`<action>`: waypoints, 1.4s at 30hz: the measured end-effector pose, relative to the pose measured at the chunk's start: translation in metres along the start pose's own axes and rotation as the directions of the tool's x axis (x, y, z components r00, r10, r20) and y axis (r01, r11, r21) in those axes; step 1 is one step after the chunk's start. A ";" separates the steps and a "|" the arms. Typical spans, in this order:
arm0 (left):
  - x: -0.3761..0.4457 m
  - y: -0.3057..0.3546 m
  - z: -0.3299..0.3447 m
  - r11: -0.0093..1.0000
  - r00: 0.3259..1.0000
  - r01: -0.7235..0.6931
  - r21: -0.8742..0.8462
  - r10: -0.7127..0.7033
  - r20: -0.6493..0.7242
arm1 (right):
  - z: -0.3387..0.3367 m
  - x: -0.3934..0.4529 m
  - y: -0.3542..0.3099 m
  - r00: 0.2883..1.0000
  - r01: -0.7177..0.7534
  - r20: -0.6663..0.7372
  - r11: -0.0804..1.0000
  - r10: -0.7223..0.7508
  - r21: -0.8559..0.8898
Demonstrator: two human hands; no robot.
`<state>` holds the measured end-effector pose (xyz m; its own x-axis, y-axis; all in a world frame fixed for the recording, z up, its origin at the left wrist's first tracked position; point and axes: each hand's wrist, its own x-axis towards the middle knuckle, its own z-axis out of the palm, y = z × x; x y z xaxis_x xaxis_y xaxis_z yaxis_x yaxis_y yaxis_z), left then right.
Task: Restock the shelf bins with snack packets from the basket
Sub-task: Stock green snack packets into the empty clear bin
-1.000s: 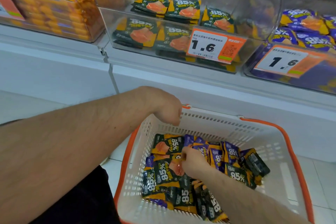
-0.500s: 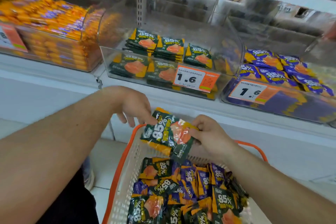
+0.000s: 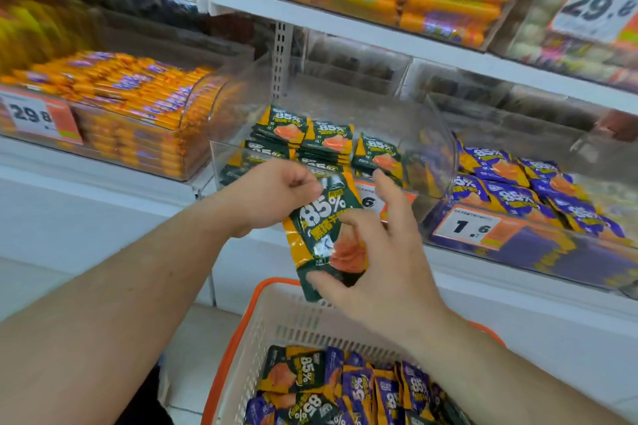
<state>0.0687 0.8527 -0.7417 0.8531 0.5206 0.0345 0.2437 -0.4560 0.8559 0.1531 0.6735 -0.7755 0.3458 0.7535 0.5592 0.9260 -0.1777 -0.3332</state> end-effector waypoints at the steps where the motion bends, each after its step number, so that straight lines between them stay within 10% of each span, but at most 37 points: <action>1: 0.002 0.002 0.001 1.000 1.000 -0.017 -0.002 0.017 -0.021 | 0.002 0.004 -0.003 1.000 -0.009 0.013 0.999 0.010 -0.041; 11: 0.022 0.017 -0.003 0.908 0.864 -0.153 -0.391 -0.069 -0.499 | 0.000 0.093 0.007 0.998 -0.013 -0.055 0.944 -0.005 -0.329; 14: 0.028 0.001 -0.008 0.992 0.786 -0.122 0.032 0.116 -0.608 | -0.004 0.144 0.032 0.975 -0.192 0.034 0.913 0.219 -0.360; 20: 0.042 -0.032 0.012 0.810 0.801 0.045 0.585 0.321 -0.505 | 0.031 0.204 0.083 0.855 -0.354 0.149 0.768 0.497 -0.533; 27: 0.047 -0.029 0.019 0.765 0.767 0.108 0.635 0.342 -0.543 | 0.059 0.218 0.119 0.721 -0.364 0.237 0.647 0.652 -0.670; 42: 0.046 -0.027 0.019 0.776 0.775 0.095 0.624 0.336 -0.535 | 0.053 0.204 0.112 0.623 -0.355 0.482 0.772 0.616 -0.527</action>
<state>0.1100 0.8747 -0.7728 0.4967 0.6367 0.5899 0.5578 -0.7548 0.3451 0.3199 0.8408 -0.7385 0.7125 0.6655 -0.2224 0.6720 -0.7384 -0.0563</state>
